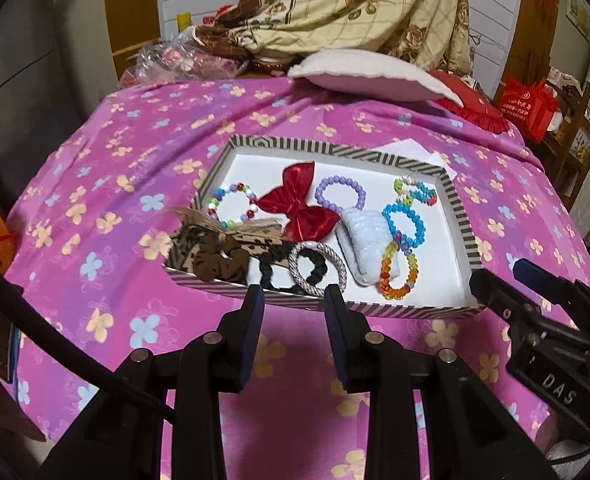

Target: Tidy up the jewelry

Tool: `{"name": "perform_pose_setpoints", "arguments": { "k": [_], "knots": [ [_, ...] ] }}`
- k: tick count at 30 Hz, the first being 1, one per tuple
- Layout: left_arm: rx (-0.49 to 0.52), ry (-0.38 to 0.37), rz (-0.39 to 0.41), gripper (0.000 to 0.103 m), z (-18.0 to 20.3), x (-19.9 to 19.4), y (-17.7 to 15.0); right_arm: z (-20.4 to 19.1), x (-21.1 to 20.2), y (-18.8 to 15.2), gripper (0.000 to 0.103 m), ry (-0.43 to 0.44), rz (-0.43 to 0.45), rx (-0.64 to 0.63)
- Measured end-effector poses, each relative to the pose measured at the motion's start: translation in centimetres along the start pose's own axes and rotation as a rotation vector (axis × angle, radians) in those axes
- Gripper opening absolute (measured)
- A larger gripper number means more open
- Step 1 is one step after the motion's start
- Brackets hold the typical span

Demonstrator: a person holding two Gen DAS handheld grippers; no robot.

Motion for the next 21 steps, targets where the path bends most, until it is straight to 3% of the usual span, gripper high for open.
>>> {"name": "perform_pose_setpoints", "arguments": {
  "k": [5,21],
  "knots": [
    [-0.006,0.011,0.033,0.037,-0.4,-1.1,0.5,-0.8,-1.0,0.3,0.076,-0.015,0.022,-0.015],
    [-0.012,0.023,0.081,0.037,-0.7,-2.5,1.5,-0.6,-2.5,1.3,0.081,-0.073,0.045,-0.008]
  ]
}}
Point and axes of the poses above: each gripper's, at about its wrist camera, not at the fingertips, and x roughly the way its jaws point, z to its right, y to its top, the point moved 5 cm from there along x, roughly the way its jaws point, and after that the axes turned 6 degrees about -x, right-handed, at the moved point
